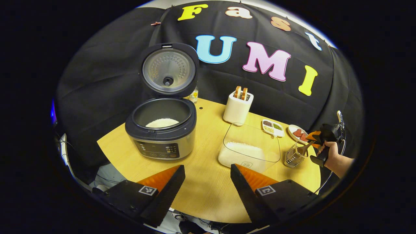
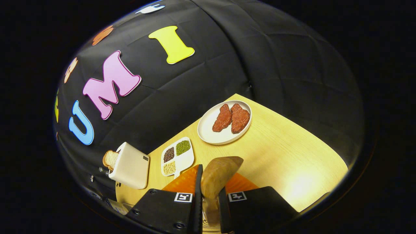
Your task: Close the left gripper, press the button to open the rice cooker; take a wooden spoon from the chopstick holder with the right hand, scoop a spoonful of rice and pour it into the rice cooker, then put the wooden spoon back into the chopstick holder.
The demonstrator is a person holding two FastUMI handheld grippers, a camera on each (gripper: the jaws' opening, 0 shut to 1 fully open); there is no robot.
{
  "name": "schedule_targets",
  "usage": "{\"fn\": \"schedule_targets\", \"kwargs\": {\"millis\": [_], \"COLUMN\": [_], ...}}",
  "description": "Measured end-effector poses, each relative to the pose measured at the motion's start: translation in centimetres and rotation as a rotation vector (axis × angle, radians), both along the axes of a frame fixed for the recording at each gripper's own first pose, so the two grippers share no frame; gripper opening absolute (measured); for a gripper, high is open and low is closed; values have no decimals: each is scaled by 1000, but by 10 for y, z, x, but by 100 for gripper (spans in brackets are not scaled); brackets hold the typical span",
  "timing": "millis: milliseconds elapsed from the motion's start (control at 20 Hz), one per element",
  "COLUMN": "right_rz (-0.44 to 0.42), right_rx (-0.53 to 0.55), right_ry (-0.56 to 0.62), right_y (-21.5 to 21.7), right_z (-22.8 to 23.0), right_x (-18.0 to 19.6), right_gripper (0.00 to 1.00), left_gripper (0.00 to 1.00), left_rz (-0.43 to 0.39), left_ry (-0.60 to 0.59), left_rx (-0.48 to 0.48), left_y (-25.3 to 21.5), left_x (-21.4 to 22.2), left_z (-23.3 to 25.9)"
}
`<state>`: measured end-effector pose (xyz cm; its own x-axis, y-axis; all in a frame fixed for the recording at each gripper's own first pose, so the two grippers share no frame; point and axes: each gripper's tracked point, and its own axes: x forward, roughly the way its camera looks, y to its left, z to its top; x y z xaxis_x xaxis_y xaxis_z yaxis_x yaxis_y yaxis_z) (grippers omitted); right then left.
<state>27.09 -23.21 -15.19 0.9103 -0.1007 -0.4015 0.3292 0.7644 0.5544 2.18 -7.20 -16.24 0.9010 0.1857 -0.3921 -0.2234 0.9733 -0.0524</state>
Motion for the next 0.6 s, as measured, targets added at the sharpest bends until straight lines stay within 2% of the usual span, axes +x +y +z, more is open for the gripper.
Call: {"fn": "schedule_targets", "kwargs": {"millis": [150,350,400,450,600], "right_rz": [13,-13,-22,-30,-32], "right_rx": [-31,-104,-108,-107,-95], "right_ry": [-25,-129,-157,-184,-251], "right_y": [6,11,13,17,37], "right_z": [14,68,83,98,136], "right_x": [-7,-23,-28,-34,-52], "right_gripper": [19,19,14,19,19], "left_gripper": [96,96,96,96,96], "left_rz": [-29,-61,-70,-79,-102], "left_ry": [-6,-23,-31,-39,-58], "left_rx": [-5,-6,-4,-4,-8], "left_y": [3,15,19,24,42], "left_x": [5,11,11,12,14], "left_z": [4,14,17,21,27]}}
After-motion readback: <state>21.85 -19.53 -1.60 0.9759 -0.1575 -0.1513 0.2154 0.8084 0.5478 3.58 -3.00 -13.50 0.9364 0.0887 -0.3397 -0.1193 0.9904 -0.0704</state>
